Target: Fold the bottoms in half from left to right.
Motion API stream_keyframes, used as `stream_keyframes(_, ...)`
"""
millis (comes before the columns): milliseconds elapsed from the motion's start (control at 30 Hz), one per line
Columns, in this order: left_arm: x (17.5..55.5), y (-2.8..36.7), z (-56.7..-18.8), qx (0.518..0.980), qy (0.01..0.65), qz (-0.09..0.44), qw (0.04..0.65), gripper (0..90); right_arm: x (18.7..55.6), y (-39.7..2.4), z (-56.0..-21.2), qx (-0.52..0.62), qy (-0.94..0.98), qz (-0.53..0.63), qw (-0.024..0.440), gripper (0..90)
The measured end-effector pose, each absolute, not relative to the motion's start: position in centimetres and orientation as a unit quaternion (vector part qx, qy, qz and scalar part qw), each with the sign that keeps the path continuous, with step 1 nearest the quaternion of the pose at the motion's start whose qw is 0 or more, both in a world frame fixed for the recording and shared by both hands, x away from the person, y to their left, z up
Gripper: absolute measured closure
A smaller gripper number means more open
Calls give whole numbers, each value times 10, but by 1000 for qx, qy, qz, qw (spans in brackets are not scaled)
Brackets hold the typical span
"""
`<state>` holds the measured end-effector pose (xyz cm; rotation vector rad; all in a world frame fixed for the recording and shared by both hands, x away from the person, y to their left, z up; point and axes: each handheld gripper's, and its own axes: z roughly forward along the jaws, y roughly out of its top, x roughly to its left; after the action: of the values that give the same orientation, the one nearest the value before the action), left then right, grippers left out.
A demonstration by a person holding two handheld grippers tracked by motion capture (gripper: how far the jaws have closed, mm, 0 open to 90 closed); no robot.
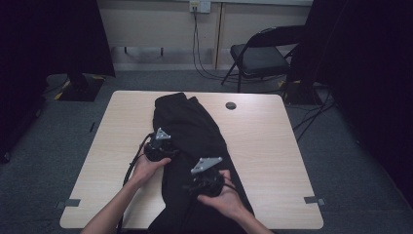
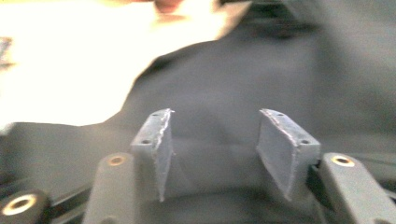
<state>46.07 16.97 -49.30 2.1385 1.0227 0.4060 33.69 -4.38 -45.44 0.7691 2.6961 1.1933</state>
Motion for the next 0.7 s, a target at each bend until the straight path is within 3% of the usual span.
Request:
stream_keyframes(200,460,171,-494,830,392,160,363,466,301,-14,-466,192,904,381,18,350)
stream_keyframes(400,460,172,-495,830,387,162,369,464,294,1,-488,171,917,358,40,324)
stream_keyframes(433,460,172,-495,829,386,162,369,464,292,3,-488,159,920,353,58,354)
stream_keyframes(467,460,172,-495,830,386,162,369,464,287,5,-487,153,919,356,72,620)
stream_keyframes(500,460,172,-495,830,386,163,369,464,286,4,-486,157,917,356,85,769)
stream_keyframes(533,459,172,-495,830,386,163,369,464,286,4,-486,157,917,356,85,769)
stream_keyframes(567,459,172,-496,829,386,164,369,464,287,2,-484,154,918,358,78,872)
stream_keyframes(700,459,173,-496,828,387,163,372,464,287,-10,-473,167,910,376,55,881)
